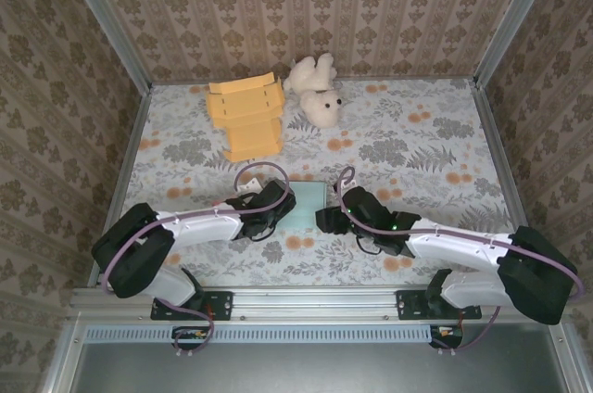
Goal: Fold the paper box
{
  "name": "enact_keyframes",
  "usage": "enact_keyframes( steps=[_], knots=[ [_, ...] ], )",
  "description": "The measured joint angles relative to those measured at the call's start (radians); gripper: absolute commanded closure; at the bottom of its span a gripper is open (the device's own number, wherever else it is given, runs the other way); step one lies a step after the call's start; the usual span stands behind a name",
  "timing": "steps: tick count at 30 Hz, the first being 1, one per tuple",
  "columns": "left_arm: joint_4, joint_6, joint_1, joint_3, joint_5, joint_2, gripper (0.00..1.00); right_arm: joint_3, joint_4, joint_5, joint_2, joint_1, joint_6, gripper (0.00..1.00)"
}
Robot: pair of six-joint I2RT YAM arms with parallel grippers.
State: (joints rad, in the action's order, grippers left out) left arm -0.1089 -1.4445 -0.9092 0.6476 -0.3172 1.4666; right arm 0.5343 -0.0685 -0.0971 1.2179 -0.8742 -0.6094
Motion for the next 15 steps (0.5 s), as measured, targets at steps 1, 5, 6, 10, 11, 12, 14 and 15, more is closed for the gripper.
enact_keyframes(
  steps=[1, 5, 6, 10, 11, 12, 14, 15],
  knots=[
    [0.002, 0.000, 0.000, 0.000, -0.001, 0.001, 0.26, -0.002, 0.006, 0.000, -0.001, -0.005, -0.008, 0.42],
    [0.010, 0.000, 0.000, 0.000, -0.002, 0.005, 0.26, -0.014, 0.019, 0.000, 0.007, -0.024, -0.032, 0.43],
    [0.010, 0.000, 0.000, 0.000, -0.002, 0.005, 0.26, -0.017, 0.019, 0.000, 0.015, -0.026, -0.039, 0.44],
    [0.013, 0.000, 0.000, 0.000, -0.002, 0.006, 0.26, -0.019, 0.007, 0.005, 0.069, -0.028, -0.056, 0.45],
    [0.013, 0.000, 0.000, 0.000, -0.002, 0.006, 0.26, -0.019, 0.003, 0.008, 0.080, -0.028, -0.058, 0.45],
    [0.013, 0.000, 0.000, 0.000, -0.002, 0.006, 0.26, -0.020, -0.003, 0.015, 0.093, -0.028, -0.061, 0.45],
    [0.013, 0.000, 0.000, 0.000, -0.002, 0.006, 0.26, -0.020, -0.019, 0.030, 0.114, -0.029, -0.070, 0.45],
    [0.013, 0.000, 0.000, 0.000, -0.002, 0.006, 0.26, -0.020, -0.027, 0.037, 0.122, -0.030, -0.073, 0.45]
  ],
)
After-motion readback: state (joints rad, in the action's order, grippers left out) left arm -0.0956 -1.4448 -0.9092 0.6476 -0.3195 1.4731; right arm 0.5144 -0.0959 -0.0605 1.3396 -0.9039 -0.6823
